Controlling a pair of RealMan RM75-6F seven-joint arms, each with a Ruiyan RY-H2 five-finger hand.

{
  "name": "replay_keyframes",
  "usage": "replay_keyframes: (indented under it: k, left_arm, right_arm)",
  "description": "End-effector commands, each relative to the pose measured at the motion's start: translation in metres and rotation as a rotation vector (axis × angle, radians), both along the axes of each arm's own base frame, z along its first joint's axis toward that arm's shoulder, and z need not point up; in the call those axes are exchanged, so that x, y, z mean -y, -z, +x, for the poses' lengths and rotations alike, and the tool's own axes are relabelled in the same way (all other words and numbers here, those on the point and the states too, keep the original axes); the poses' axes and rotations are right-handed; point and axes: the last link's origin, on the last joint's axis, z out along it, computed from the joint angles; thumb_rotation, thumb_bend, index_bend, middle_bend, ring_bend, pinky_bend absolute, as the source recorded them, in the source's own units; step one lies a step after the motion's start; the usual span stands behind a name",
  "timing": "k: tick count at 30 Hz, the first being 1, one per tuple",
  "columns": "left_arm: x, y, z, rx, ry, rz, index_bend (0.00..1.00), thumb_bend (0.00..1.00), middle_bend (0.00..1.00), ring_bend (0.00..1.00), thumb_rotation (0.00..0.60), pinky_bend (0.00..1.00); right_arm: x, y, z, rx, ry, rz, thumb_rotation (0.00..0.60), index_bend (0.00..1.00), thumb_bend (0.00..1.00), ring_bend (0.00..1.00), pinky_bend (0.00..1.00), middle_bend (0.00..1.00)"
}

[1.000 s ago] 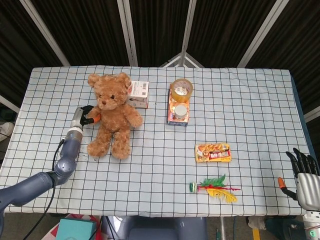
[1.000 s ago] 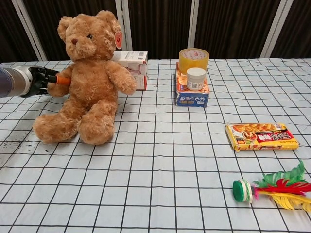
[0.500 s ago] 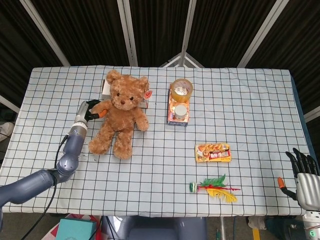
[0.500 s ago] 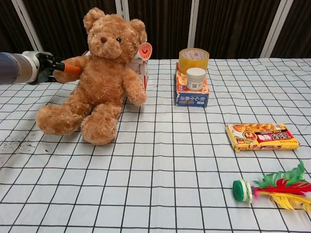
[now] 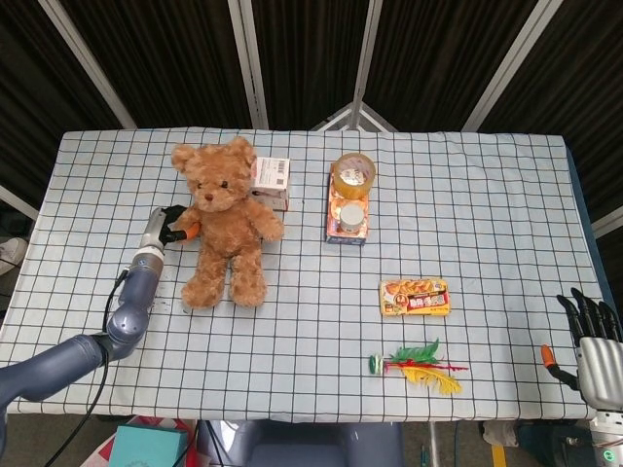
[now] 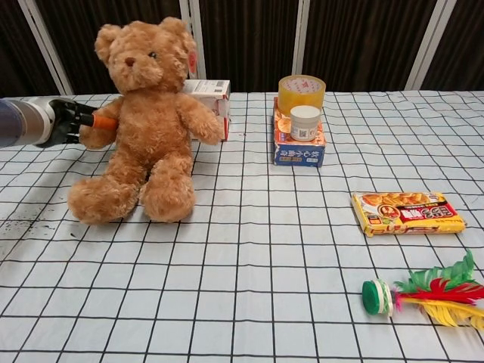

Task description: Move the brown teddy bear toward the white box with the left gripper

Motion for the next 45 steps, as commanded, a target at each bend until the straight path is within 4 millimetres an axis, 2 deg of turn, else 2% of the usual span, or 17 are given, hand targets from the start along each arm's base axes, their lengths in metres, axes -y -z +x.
replay_keyframes:
  k: [1, 5, 12, 15, 16, 18, 20, 22, 23, 27, 30, 32, 36, 39, 42, 45]
  left_arm:
    - [-0.006, -0.010, 0.020, 0.023, 0.040, 0.028, 0.49, 0.56, 0.51, 0.11, 0.600, 0.08]
    - [-0.005, -0.013, 0.024, 0.003, 0.058, 0.025, 0.49, 0.56, 0.51, 0.11, 0.600, 0.08]
    - [0.002, -0.006, 0.004, -0.012, -0.004, 0.007, 0.49, 0.56, 0.51, 0.11, 0.600, 0.08]
    - [0.003, -0.004, 0.002, -0.011, -0.012, 0.000, 0.48, 0.55, 0.50, 0.10, 0.600, 0.08]
    - [0.002, -0.004, 0.002, -0.014, -0.009, -0.001, 0.46, 0.51, 0.48, 0.10, 0.600, 0.08]
    - [0.002, -0.004, 0.002, -0.014, -0.004, -0.002, 0.38, 0.32, 0.38, 0.05, 0.600, 0.06]
    - [0.003, -0.004, 0.005, -0.011, 0.011, -0.016, 0.20, 0.07, 0.17, 0.00, 0.600, 0.01]
    - [0.004, -0.005, 0.007, -0.002, 0.042, -0.047, 0.06, 0.00, 0.04, 0.00, 0.600, 0.00]
    - [0.005, -0.006, 0.007, -0.006, 0.058, -0.060, 0.03, 0.00, 0.01, 0.00, 0.600, 0.00]
    - [0.007, -0.019, 0.007, 0.010, 0.093, -0.044, 0.00, 0.00, 0.00, 0.00, 0.600, 0.00]
    - [0.017, -0.034, 0.004, -0.009, 0.132, -0.024, 0.00, 0.00, 0.00, 0.00, 0.600, 0.00]
    - [0.027, -0.054, -0.003, -0.001, 0.143, 0.015, 0.00, 0.00, 0.00, 0.00, 0.600, 0.00]
    - [0.059, -0.108, -0.033, -0.006, 0.105, 0.135, 0.01, 0.00, 0.06, 0.00, 0.600, 0.00]
    - [0.087, -0.141, -0.057, -0.055, 0.067, 0.203, 0.08, 0.09, 0.10, 0.00, 0.600, 0.00]
    - [0.116, -0.172, -0.085, -0.216, 0.054, 0.226, 0.11, 0.18, 0.11, 0.00, 0.600, 0.00]
    - [0.140, -0.191, -0.109, -0.443, 0.077, 0.217, 0.14, 0.20, 0.12, 0.00, 0.600, 0.00]
  right_arm:
    - [0.000, 0.000, 0.000, -0.001, -0.001, 0.001, 0.600, 0.13, 0.37, 0.09, 0.00, 0.07]
    - [0.000, 0.000, 0.000, 0.000, 0.001, 0.001, 0.600, 0.13, 0.37, 0.09, 0.00, 0.07]
    - [-0.001, -0.001, -0.001, 0.002, 0.000, -0.003, 0.600, 0.13, 0.37, 0.09, 0.00, 0.06]
    - [-0.001, -0.001, -0.001, 0.002, 0.000, -0.002, 0.600, 0.13, 0.37, 0.09, 0.00, 0.07]
    - [-0.001, -0.001, 0.000, 0.002, 0.000, -0.002, 0.600, 0.13, 0.37, 0.09, 0.00, 0.07]
    - [-0.001, -0.001, 0.000, 0.000, 0.000, -0.001, 0.600, 0.13, 0.37, 0.09, 0.00, 0.07]
    - [-0.001, -0.001, 0.000, -0.001, 0.000, -0.001, 0.600, 0.13, 0.37, 0.09, 0.00, 0.07]
    - [-0.001, -0.001, 0.000, 0.000, 0.001, -0.003, 0.600, 0.13, 0.37, 0.09, 0.00, 0.07]
    - [-0.001, -0.001, -0.001, -0.001, 0.002, -0.003, 0.600, 0.13, 0.37, 0.09, 0.00, 0.07]
    - [-0.001, -0.001, -0.001, -0.001, 0.002, -0.001, 0.600, 0.13, 0.37, 0.09, 0.00, 0.07]
    - [-0.001, -0.002, -0.001, 0.003, 0.003, -0.005, 0.600, 0.13, 0.37, 0.09, 0.00, 0.07]
    - [-0.001, -0.001, -0.001, 0.004, 0.002, -0.002, 0.600, 0.13, 0.37, 0.09, 0.00, 0.07]
    - [-0.002, -0.002, -0.002, 0.009, 0.004, -0.005, 0.600, 0.13, 0.37, 0.09, 0.00, 0.07]
    - [-0.003, -0.003, -0.002, 0.009, 0.001, -0.007, 0.600, 0.13, 0.37, 0.09, 0.00, 0.07]
    - [-0.004, -0.003, -0.002, 0.014, -0.001, -0.009, 0.600, 0.13, 0.37, 0.09, 0.00, 0.06]
    - [-0.003, -0.003, 0.000, 0.011, -0.011, -0.011, 0.600, 0.13, 0.37, 0.09, 0.00, 0.06]
